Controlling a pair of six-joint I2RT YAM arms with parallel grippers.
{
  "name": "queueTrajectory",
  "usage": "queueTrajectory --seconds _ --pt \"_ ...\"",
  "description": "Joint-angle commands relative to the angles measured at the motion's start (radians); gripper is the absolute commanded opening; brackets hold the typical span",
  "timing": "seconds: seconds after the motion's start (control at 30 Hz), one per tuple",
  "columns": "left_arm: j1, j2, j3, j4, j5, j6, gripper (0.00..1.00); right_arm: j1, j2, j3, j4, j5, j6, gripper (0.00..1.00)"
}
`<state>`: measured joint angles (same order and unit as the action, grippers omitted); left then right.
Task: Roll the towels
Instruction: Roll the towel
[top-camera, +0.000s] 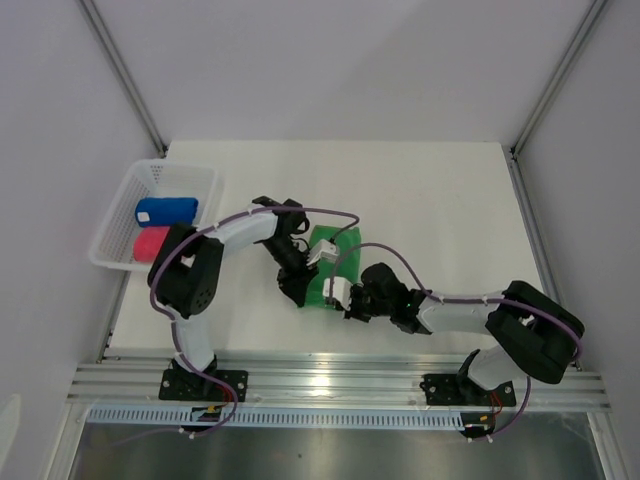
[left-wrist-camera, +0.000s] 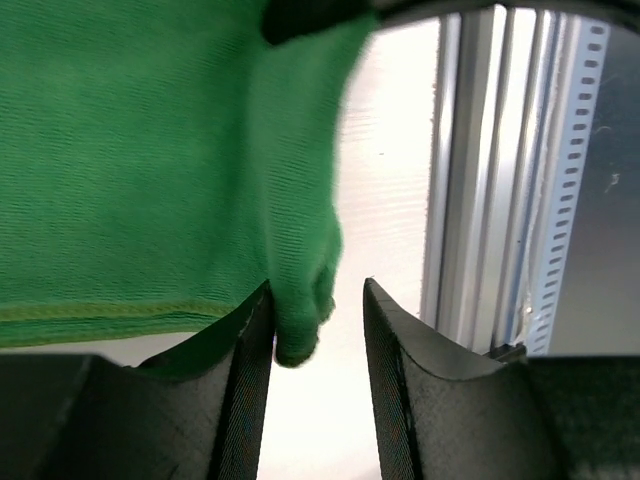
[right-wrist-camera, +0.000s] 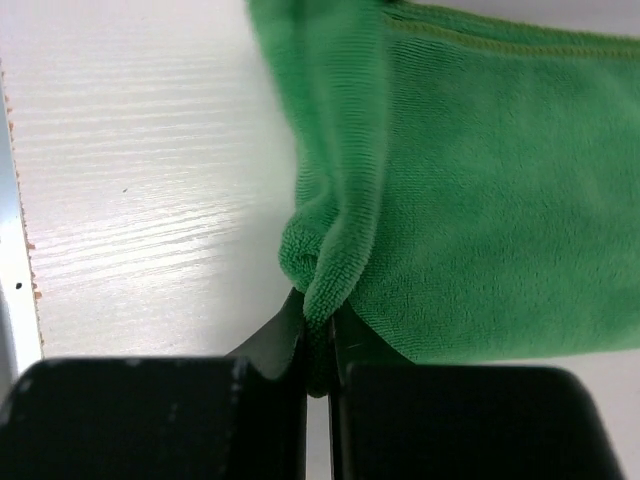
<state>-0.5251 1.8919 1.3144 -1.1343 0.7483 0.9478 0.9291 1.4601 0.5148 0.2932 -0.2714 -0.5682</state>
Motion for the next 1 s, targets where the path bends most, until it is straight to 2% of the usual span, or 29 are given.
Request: queueTrajectory --seconds 0.0,0.23,0.5,0.73,0.97 --pt "0.008 -0.089 -0.038 0.025 0.089 -0.006 0.42 -0.053 -0.037 0.030 0.027 -0.092 0.151 0.00" --pt "0.005 -0.122 -0.040 0.060 0.103 -0.029 0.42 -0.144 -0.040 0.047 0.029 -0.190 0.261 0.00" --pt "-0.042 -0.215 -0.148 0.284 -0.035 -0.121 0.42 -0.231 -0.032 0.065 0.047 -0.278 0.364 0.00" --pt "-0.082 -0.263 -0.169 0.318 -0.096 -0.129 0.45 -0.246 0.014 0.112 -0.008 -0.290 0.367 0.00" --pt "-0.134 -0.283 -0.204 0.403 -0.202 -0.222 0.45 -0.248 0.031 0.128 -0.015 -0.281 0.372 0.00"
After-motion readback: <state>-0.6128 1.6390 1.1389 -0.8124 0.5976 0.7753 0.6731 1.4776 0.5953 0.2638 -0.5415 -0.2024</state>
